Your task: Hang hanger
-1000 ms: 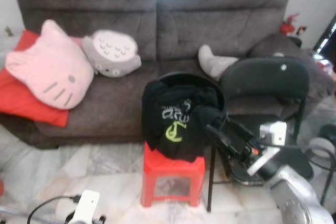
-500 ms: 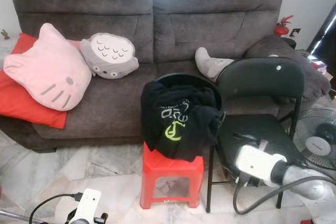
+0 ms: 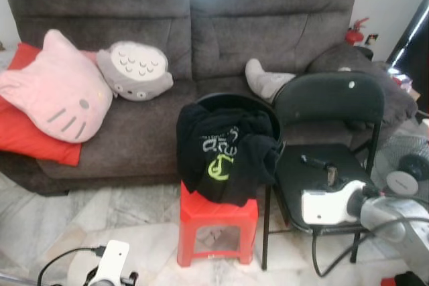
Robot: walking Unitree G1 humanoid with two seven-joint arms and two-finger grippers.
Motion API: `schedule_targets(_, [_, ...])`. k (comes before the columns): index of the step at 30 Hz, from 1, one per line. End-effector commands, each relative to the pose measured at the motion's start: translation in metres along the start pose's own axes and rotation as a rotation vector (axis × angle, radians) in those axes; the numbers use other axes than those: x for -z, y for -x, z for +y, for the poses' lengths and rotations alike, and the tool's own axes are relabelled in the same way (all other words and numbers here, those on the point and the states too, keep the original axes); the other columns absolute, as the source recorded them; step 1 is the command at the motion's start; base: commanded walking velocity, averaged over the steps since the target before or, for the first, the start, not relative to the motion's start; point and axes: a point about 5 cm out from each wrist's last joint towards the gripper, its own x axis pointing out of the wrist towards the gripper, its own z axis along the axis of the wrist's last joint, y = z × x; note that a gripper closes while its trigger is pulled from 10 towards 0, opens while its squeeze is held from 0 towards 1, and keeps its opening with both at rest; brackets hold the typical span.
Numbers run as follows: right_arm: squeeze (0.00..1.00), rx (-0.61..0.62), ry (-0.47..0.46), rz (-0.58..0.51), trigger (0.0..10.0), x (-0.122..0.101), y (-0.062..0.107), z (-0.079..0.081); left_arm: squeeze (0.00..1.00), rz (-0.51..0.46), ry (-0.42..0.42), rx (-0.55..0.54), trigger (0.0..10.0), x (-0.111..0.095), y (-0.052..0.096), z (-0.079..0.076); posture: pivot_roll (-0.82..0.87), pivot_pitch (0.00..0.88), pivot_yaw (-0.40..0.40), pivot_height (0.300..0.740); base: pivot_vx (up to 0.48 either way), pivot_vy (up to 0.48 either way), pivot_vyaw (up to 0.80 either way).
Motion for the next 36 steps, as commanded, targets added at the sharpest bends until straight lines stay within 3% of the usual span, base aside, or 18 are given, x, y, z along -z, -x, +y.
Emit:
schedule_targets(1, [0.00, 0.070, -0.008, 0.037, 10.0, 0.006, -0.002, -0.009, 0.00, 0.018, 0.002, 0.000, 10.0, 0.004, 0.001, -0.001, -0.04, 0.000, -0.020, 0.740, 0.000, 0.000, 0.00])
schedule_targets(5, [0.00, 0.149, 0.012, 0.069, 10.0, 0.011, -0.006, -0.017, 0.00, 0.016, 0.001, -0.001, 10.0, 0.004, 0.001, -0.001, -0.05, 0.000, -0.016, 0.740, 0.000, 0.000, 0.00])
schedule_targets(12, [0.00, 0.200, 0.064, -0.044, 10.0, -0.003, -0.019, -0.027, 0.00, 0.011, 0.001, -0.007, 10.0, 0.003, 0.001, 0.001, -0.04, 0.000, -0.015, 0.740, 0.000, 0.000, 0.00])
schedule_targets(18, [0.00, 0.140, 0.062, -0.132, 10.0, -0.014, -0.030, -0.016, 0.00, 0.011, 0.006, -0.008, 10.0, 0.003, 0.001, 0.001, -0.03, 0.000, -0.016, 0.740, 0.000, 0.000, 0.00])
schedule_targets(25, [0.00, 0.103, 0.054, -0.162, 10.0, -0.017, -0.037, -0.007, 0.00, 0.010, 0.009, -0.013, 10.0, 0.003, 0.001, 0.001, -0.03, 0.000, -0.016, 0.740, 0.000, 0.000, 0.00])
schedule_targets(36, [0.00, 0.141, 0.091, -0.197, 10.0, -0.019, -0.042, -0.017, 0.00, 0.007, 0.009, -0.015, 10.0, 0.003, 0.001, 0.001, -0.03, 0.000, -0.015, 0.740, 0.000, 0.000, 0.00])
